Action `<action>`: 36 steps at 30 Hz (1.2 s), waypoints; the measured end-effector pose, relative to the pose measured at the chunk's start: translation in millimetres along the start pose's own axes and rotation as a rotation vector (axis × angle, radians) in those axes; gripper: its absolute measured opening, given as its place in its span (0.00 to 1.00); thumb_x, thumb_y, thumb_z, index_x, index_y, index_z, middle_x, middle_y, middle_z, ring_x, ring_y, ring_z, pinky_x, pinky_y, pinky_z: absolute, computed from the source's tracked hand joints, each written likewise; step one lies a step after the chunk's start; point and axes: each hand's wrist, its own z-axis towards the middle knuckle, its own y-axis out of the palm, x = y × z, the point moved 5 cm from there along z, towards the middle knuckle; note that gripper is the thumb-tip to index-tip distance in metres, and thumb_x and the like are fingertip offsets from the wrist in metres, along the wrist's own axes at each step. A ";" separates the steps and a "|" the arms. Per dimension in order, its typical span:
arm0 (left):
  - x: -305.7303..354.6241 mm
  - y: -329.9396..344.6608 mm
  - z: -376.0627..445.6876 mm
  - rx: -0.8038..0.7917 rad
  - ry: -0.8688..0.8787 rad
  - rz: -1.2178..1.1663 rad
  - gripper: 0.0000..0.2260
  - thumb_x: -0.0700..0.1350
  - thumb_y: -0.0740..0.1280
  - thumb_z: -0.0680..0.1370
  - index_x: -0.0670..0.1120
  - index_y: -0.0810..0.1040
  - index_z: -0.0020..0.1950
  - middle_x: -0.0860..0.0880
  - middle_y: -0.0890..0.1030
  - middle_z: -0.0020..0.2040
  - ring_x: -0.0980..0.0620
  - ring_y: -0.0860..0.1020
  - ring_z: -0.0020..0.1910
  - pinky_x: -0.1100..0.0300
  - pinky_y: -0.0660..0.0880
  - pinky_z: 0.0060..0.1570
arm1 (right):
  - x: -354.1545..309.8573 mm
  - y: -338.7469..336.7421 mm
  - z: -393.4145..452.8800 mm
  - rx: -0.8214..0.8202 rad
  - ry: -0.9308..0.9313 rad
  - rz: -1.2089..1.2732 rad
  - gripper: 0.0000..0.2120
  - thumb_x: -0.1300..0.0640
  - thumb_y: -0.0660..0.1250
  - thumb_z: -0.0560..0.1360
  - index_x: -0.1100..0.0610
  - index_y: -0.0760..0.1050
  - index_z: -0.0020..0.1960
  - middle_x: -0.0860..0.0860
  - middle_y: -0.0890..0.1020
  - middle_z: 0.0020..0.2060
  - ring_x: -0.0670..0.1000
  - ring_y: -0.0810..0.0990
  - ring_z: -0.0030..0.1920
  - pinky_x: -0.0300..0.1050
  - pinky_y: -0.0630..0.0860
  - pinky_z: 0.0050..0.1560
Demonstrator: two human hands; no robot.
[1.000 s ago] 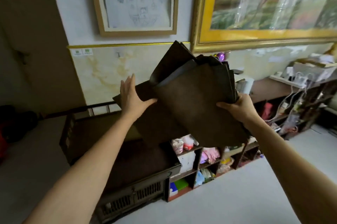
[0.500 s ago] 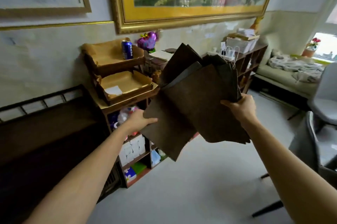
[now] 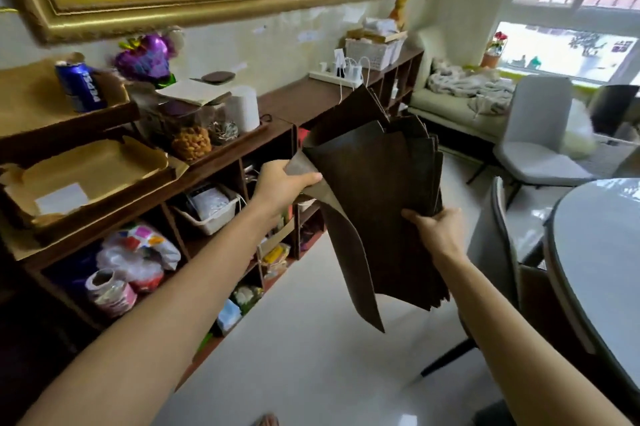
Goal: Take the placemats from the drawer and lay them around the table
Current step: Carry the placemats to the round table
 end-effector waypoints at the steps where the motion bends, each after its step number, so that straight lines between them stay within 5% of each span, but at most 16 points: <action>1: 2.9 14.4 17.6 -0.010 0.008 -0.014 0.08 0.40 0.76 0.70 0.40 0.82 0.47 0.41 0.84 0.46 0.43 0.83 0.48 0.50 0.80 0.51 | 4.9 -4.9 11.4 0.028 0.026 0.022 0.09 0.54 0.75 0.69 0.57 0.77 0.37 0.58 0.83 0.39 0.57 0.83 0.40 0.54 0.80 0.46; 5: 8.6 85.7 87.9 -0.129 0.004 -0.100 0.06 0.40 0.76 0.70 0.42 0.81 0.44 0.44 0.83 0.42 0.46 0.82 0.44 0.57 0.79 0.41 | 24.1 -27.3 60.6 0.189 0.123 0.085 0.12 0.49 0.76 0.65 0.53 0.79 0.41 0.53 0.83 0.39 0.56 0.82 0.42 0.53 0.80 0.50; 9: 25.0 166.8 146.4 -0.291 -0.031 -0.183 0.26 0.49 0.79 0.64 0.39 0.79 0.57 0.41 0.82 0.52 0.43 0.82 0.51 0.55 0.81 0.46 | 33.6 -60.8 99.9 0.366 0.230 0.122 0.14 0.48 0.77 0.65 0.54 0.79 0.44 0.53 0.84 0.42 0.55 0.83 0.44 0.57 0.80 0.53; 13: 54.4 255.0 167.0 -0.492 -0.007 -0.205 0.06 0.42 0.73 0.74 0.42 0.78 0.45 0.44 0.81 0.43 0.49 0.81 0.44 0.63 0.78 0.38 | 34.3 -109.3 117.5 0.582 0.290 0.164 0.10 0.52 0.77 0.67 0.54 0.77 0.37 0.52 0.82 0.37 0.56 0.83 0.42 0.54 0.81 0.49; 17: 69.2 341.0 155.2 -0.670 -0.005 -0.233 0.08 0.40 0.71 0.75 0.39 0.79 0.53 0.45 0.82 0.47 0.49 0.81 0.48 0.59 0.80 0.47 | 55.5 -160.4 116.9 0.781 0.359 0.208 0.14 0.51 0.78 0.65 0.59 0.82 0.44 0.54 0.84 0.39 0.56 0.84 0.41 0.54 0.81 0.49; 19: 79.3 385.9 147.6 -0.758 0.018 -0.242 0.01 0.38 0.70 0.75 0.43 0.80 0.45 0.48 0.82 0.40 0.50 0.80 0.44 0.59 0.78 0.46 | 71.0 -187.2 115.5 0.866 0.393 0.227 0.13 0.51 0.79 0.64 0.57 0.82 0.43 0.53 0.84 0.39 0.56 0.84 0.42 0.56 0.81 0.50; 23: 90.0 479.0 127.1 -0.890 0.028 -0.254 0.11 0.35 0.68 0.74 0.47 0.78 0.34 0.56 0.78 0.26 0.57 0.75 0.29 0.64 0.72 0.34 | 103.0 -243.8 109.6 1.050 0.452 0.221 0.11 0.51 0.79 0.62 0.53 0.78 0.36 0.52 0.83 0.37 0.56 0.83 0.43 0.56 0.81 0.50; 29: 88.5 604.3 108.4 -1.017 -0.006 -0.217 0.08 0.40 0.66 0.78 0.47 0.80 0.40 0.48 0.81 0.38 0.51 0.78 0.40 0.54 0.76 0.44 | 146.7 -314.3 126.5 1.218 0.551 0.181 0.12 0.50 0.78 0.64 0.51 0.75 0.34 0.50 0.81 0.35 0.57 0.82 0.43 0.56 0.80 0.51; 36: 76.7 718.2 123.0 -1.104 -0.046 -0.107 0.08 0.43 0.66 0.79 0.45 0.78 0.40 0.44 0.79 0.41 0.48 0.77 0.41 0.54 0.73 0.42 | 188.8 -359.7 185.3 1.242 0.698 0.071 0.14 0.48 0.78 0.64 0.57 0.79 0.39 0.53 0.82 0.35 0.59 0.82 0.42 0.57 0.80 0.50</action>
